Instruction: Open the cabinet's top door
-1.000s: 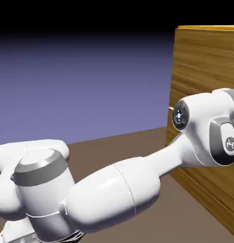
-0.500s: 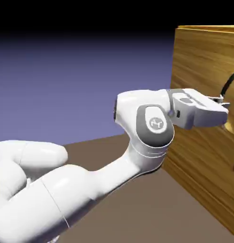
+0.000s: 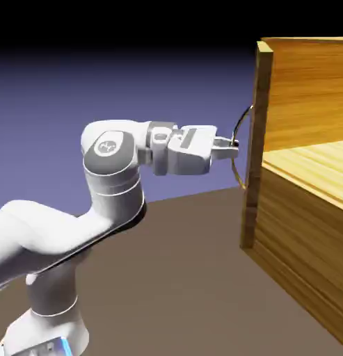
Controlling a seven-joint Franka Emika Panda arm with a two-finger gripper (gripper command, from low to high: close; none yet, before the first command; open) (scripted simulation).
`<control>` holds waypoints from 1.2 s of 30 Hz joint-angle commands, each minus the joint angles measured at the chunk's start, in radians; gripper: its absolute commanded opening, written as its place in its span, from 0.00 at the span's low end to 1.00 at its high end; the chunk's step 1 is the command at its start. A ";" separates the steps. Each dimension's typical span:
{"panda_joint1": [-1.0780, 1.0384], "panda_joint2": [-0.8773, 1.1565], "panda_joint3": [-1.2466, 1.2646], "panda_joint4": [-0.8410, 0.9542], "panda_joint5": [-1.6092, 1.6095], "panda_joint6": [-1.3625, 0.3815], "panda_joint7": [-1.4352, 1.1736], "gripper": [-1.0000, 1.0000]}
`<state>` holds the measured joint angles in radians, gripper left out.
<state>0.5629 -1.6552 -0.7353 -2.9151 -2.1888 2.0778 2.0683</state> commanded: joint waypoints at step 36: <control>-0.096 0.443 1.305 0.108 1.166 -0.739 0.363 0.00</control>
<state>0.4670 -1.2122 0.5691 -2.8076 -1.0232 1.3403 2.4311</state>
